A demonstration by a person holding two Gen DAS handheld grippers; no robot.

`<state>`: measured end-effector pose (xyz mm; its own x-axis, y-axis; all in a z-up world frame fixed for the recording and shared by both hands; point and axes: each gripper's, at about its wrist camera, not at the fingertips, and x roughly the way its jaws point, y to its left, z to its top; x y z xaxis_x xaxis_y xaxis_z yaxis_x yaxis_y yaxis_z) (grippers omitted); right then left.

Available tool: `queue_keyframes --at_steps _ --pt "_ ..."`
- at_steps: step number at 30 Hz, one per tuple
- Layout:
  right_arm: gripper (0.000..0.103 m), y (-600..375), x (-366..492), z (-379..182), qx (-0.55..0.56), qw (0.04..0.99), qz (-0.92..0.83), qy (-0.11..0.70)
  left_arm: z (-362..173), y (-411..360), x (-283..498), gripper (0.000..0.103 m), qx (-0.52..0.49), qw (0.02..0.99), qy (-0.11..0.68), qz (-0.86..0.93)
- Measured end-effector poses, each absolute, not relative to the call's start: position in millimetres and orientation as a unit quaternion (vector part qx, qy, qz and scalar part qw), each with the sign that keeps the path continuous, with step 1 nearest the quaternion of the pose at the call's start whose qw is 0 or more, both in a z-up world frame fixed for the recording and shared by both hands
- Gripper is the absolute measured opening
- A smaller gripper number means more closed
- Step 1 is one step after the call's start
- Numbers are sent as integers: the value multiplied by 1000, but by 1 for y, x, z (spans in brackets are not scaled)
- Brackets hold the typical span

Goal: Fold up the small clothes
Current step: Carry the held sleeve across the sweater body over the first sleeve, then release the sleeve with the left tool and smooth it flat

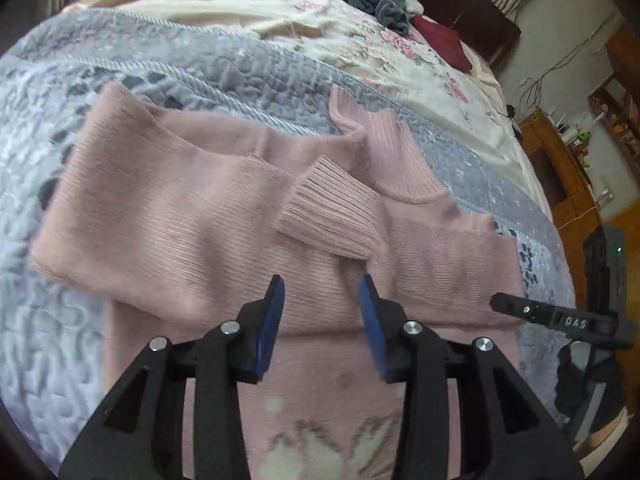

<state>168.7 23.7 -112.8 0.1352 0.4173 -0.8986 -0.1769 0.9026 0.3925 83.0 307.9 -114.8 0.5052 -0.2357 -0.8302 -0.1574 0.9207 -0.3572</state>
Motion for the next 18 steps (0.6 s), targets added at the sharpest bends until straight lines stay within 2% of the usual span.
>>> queue_keyframes --at_steps 4,12,18 --pt "54 64 181 -114 119 725 230 638 -104 350 88 41 -108 862 493 52" --pt "57 134 197 -136 150 686 256 665 -142 381 103 41 -102 836 535 73" --pt "60 146 211 -167 185 661 225 691 -149 381 100 41 -96 843 526 61"
